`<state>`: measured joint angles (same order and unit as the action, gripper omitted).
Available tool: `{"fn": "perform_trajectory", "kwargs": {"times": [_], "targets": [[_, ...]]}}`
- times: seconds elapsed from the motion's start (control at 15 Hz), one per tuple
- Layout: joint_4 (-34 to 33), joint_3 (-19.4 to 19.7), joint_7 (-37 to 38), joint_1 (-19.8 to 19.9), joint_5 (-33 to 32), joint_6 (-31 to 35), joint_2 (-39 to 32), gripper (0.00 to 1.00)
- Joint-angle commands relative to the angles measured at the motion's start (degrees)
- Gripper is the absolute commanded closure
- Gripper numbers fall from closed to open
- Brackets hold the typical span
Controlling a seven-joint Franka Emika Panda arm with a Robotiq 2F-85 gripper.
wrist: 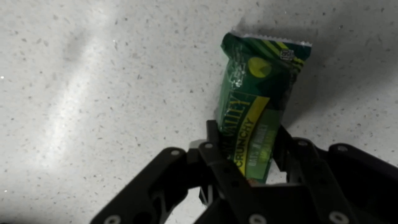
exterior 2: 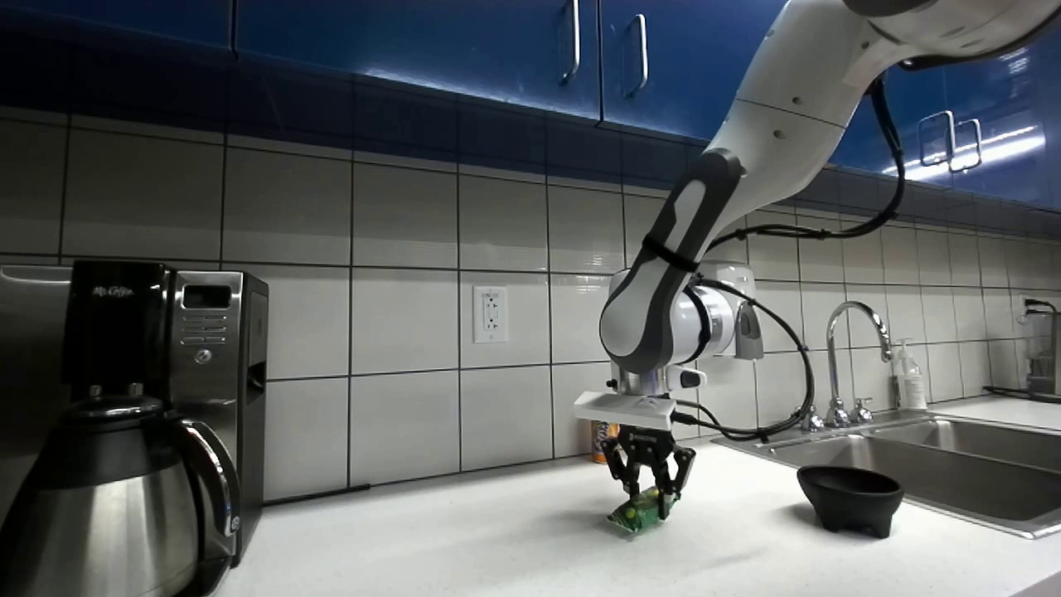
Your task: Put the chocolate bar inside the black bowl
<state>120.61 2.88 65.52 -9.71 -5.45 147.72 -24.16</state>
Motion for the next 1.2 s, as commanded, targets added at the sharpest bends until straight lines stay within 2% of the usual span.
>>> {"fn": "perform_trajectory", "kwargs": {"times": [0.0,0.4,0.8,1.13], "targets": [[1.6,1.3,-2.1,0.3,0.2,-1.1,3.7,0.83],[3.0,2.6,-5.1,2.3,0.7,-2.9,6.8,0.83],[6.6,4.5,-4.4,3.7,-0.4,-3.4,11.4,0.83],[11.1,3.7,-7.4,5.5,1.1,-4.7,16.2,0.83]]}}
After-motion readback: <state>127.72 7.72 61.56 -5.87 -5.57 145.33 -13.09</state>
